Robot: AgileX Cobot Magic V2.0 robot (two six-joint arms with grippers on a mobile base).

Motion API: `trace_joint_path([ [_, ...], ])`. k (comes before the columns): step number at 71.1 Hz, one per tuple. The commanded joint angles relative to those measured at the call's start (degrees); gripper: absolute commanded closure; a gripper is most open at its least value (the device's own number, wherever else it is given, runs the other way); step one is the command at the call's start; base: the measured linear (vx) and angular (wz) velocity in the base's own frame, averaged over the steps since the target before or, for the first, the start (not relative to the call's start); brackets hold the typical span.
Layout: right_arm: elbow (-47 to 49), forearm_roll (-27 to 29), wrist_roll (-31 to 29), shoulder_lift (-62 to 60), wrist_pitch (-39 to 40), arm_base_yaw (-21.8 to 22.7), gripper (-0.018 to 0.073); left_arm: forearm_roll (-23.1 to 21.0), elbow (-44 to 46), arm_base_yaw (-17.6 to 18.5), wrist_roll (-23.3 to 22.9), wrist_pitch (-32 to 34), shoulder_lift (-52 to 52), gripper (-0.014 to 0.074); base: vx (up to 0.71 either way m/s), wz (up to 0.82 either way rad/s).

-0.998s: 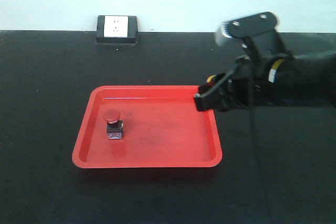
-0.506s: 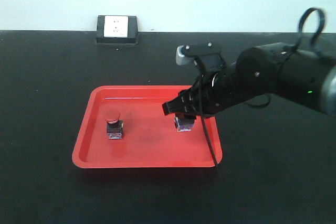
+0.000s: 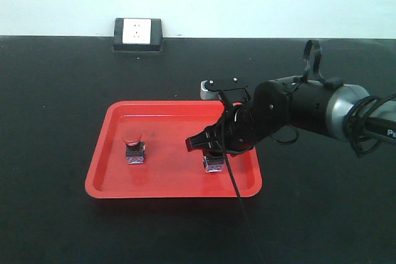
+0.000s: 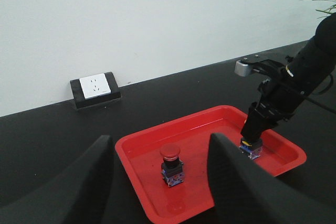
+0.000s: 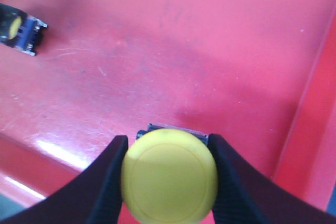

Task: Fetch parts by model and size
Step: 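Move the right gripper over the tray beside the red button, then lower the yellow-capped button into the tray and open the right gripper, then lift the right gripper away from the yellow button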

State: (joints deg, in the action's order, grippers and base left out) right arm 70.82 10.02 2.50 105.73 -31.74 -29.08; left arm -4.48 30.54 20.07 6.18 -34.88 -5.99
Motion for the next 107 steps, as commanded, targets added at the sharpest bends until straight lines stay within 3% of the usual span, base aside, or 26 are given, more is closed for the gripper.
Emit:
trace_joint_path([
  [1,2.0,0.1,0.0,-1.9,3.0,0.1,0.0435,-0.6,1.1,0.3,0.0,3.8,-1.0,0.0205,0.00,0.00],
  [13,3.4,0.1,0.0,-0.5,1.7,0.1,0.0375,-0.6,1.1,0.3,0.0,3.8,-1.0,0.0205,0.00,0.00],
  [41,6.2,-2.5,0.0,0.4,-1.2,0.1,0.0136,-0.6,1.1,0.3,0.0,3.8,-1.0,0.0205,0.00,0.00],
  [74,6.6,-4.4,0.0,-3.0,-1.0,0.1,0.0128,-0.6,1.1,0.3,0.0,3.8,-1.0,0.0205,0.00,0.00],
  [98,6.3,-6.8,-0.9,-16.4,0.8,0.0,0.0128,-0.6,1.1,0.3,0.0,3.8,-1.0,0.0205,0.00,0.00],
  [107,2.0,-7.6,-2.5,-24.1,2.9,0.0,0.0128,-0.6,1.1,0.3,0.0,3.8,-1.0,0.0205,0.00,0.00],
])
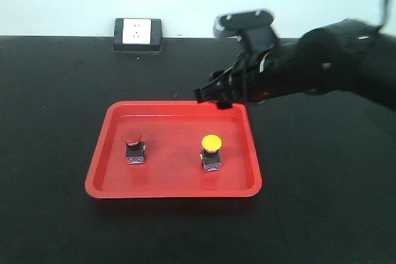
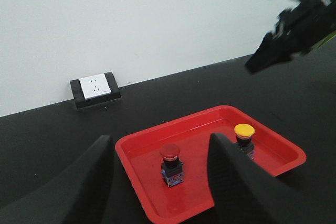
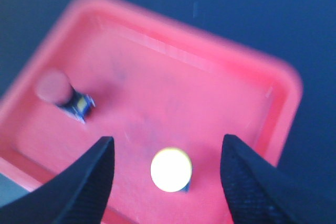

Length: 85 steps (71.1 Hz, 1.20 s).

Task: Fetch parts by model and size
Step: 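Lift the right gripper away from the yellow button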

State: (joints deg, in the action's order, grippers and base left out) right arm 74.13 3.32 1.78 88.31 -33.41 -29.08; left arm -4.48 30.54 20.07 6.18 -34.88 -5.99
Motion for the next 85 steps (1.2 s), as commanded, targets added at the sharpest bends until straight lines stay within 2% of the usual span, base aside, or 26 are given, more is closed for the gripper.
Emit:
trace_joint_path([
  [1,-2.2,-0.9,-1.5,-7.7,4.8,0.0,0.0128,-0.6,1.1,0.3,0.0,3.8,-1.0,0.0205,0.00,0.00],
  [21,-20.8,-0.9,-1.8,-31.1,13.1,0.0,0.0128,-0.6,1.1,0.3,0.0,3.8,-1.0,0.0205,0.00,0.00],
  [40,-34.3,-0.6,-5.6,-55.7,14.2,0.0,0.0129,-0.6,1.1,0.3,0.0,4.3,-1.0,0.0205,0.00,0.00],
  [53,-41.6,-0.7,-6.0,-70.8,14.2,0.0,0.0144,-0.6,1.1,0.3,0.0,4.2,-1.0,0.0205,0.00,0.00],
  [65,-47.6,-0.4,-7.3,-78.1,14.4,0.0,0.0166,-0.6,1.0,0.3,0.0,4.2,-1.0,0.0205,0.00,0.00],
  [75,-48.4,-0.7,-7.3,-80.1,14.5,0.0,0.0200,-0.5,1.0,0.3,0.0,4.2,-1.0,0.0206,0.00,0.00],
  [80,-48.4,-0.9,-7.3,-80.2,14.7,0.0,0.0236,-0.5,1.0,0.3,0.0,4.2,-1.0,0.0218,0.00,0.00],
  [85,-48.4,-1.0,-7.3,-80.2,14.7,0.0,0.0304,-0.3,1.0,0.3,0.0,3.8,-1.0,0.0267,0.00,0.00],
])
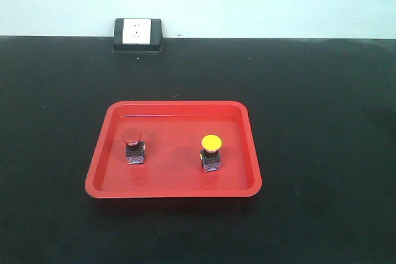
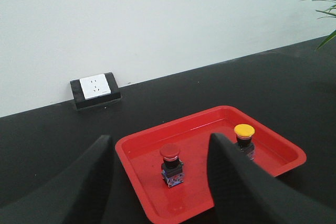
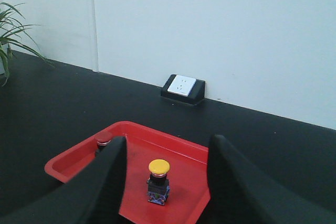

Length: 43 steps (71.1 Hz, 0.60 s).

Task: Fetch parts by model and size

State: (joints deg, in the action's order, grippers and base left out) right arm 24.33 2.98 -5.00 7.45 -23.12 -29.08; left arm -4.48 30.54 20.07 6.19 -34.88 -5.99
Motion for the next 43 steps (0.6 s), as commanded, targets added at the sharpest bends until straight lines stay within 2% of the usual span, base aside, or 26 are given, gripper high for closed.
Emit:
trace_joint_path([
  [1,1.4,-0.7,-0.5,0.6,4.4,0.0,0.0320,-0.3,1.0,0.3,0.1,3.7,-1.0,0.0292,0.00,0.00],
  [4,1.4,-0.8,-0.5,0.6,4.4,0.0,0.0373,-0.3,1.0,0.3,0.1,3.5,-1.0,0.0343,0.00,0.00],
  [13,1.4,-1.4,-0.5,0.6,4.4,0.0,0.0566,-0.4,1.0,0.3,0.1,3.2,-1.0,0.0605,0.00,0.00],
  [43,1.4,-0.3,-0.2,0.6,0.2,0.0,0.0569,-0.6,1.0,0.3,0.1,3.3,-1.0,0.0604,0.00,0.00],
])
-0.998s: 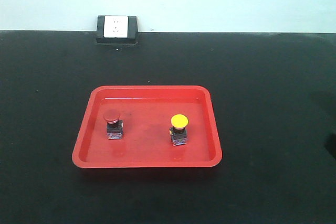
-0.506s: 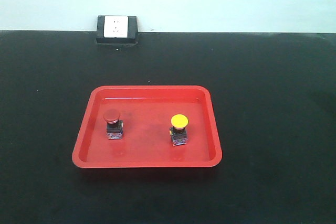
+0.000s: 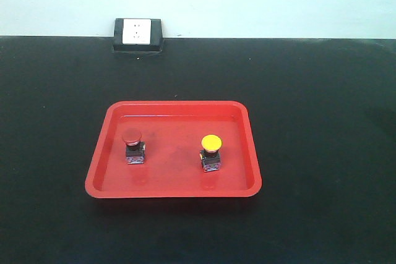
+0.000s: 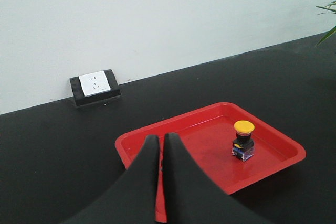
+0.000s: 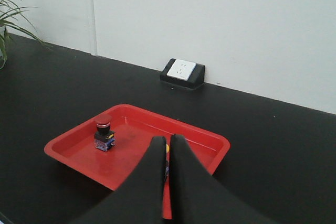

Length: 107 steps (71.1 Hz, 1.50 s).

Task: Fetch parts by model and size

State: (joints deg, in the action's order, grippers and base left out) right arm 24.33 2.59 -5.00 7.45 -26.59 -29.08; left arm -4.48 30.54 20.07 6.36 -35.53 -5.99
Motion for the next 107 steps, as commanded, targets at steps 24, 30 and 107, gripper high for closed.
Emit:
trace_joint_path([
  [24,1.4,0.1,-0.2,0.6,3.7,0.0,0.0569,-0.6,1.0,0.3,-0.1,4.0,-1.0,0.0604,0.00,0.00],
  [30,1.4,0.1,-0.2,0.6,3.7,0.0,0.0569,-0.6,1.0,0.3,-0.1,4.0,-1.0,0.0604,0.00,0.00],
  [107,1.4,0.1,-0.2,0.7,3.7,0.0,0.0569,2.2,-32.0,-22.8,-7.5,39.5,7.7,0.0603,0.00,0.00],
])
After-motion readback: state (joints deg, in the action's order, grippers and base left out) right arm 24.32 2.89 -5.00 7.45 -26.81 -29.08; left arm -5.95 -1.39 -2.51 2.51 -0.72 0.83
